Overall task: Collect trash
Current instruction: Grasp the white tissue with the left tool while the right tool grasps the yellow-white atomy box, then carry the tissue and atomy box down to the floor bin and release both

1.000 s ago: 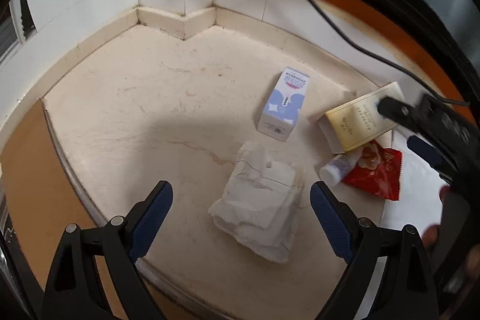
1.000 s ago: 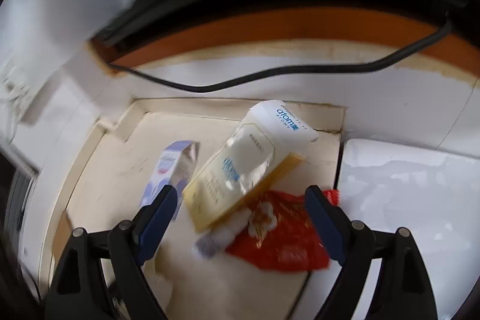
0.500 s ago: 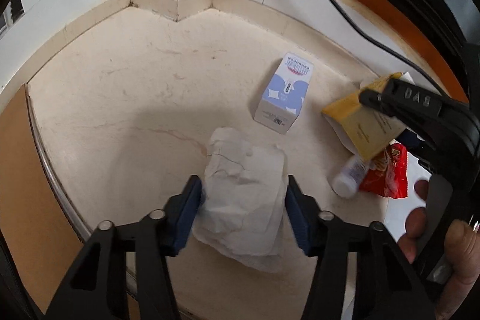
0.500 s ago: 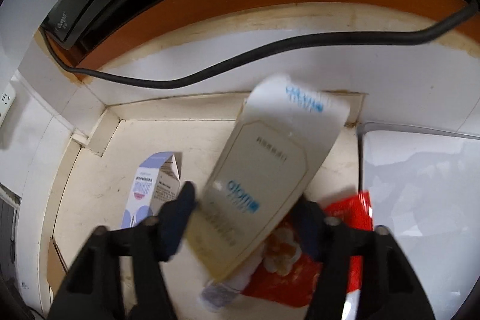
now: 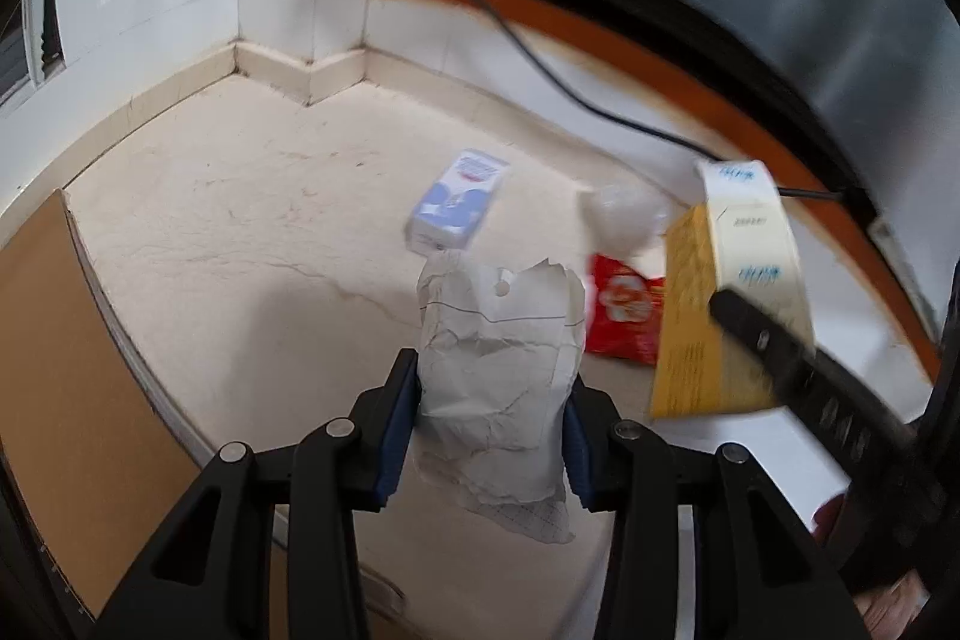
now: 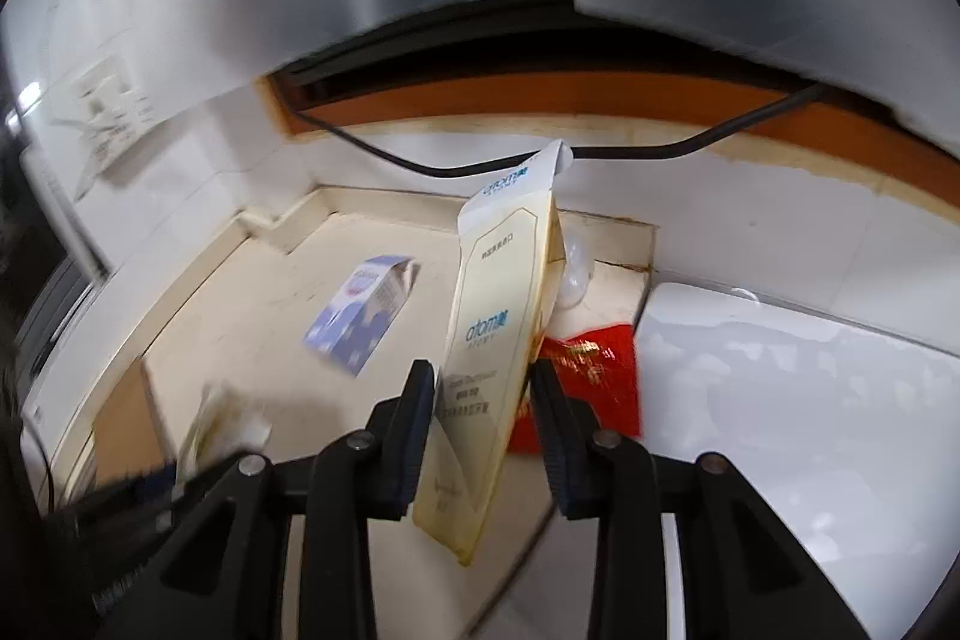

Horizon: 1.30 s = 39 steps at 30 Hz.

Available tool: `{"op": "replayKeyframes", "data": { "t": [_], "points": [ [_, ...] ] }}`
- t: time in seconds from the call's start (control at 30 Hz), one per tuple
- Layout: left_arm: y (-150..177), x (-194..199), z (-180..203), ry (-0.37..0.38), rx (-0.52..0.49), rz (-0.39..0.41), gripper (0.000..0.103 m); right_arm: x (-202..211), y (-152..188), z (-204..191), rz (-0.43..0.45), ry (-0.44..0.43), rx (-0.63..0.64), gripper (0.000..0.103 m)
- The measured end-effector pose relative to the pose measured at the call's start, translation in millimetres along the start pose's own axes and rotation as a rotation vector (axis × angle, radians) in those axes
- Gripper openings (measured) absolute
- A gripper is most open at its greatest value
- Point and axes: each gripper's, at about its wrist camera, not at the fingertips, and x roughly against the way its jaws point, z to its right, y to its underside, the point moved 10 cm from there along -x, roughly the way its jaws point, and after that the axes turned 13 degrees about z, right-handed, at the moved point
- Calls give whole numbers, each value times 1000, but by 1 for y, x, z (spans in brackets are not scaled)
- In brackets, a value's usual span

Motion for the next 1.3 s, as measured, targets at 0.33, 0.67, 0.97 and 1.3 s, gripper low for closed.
{"op": "replayKeyframes", "data": {
  "t": [0.33,0.67,0.97,1.3],
  "points": [
    [33,83,60,17,-41,32,41,92,24,10,-5,-144,73,30],
    [87,151,90,-45,-20,62,41,161,49,26,-23,-291,146,28],
    [149,174,95,-80,-12,15,41,203,88,18,-106,-447,238,27],
    [221,182,56,-142,-1,-92,41,211,160,-3,-223,-546,383,27]
  ]
}}
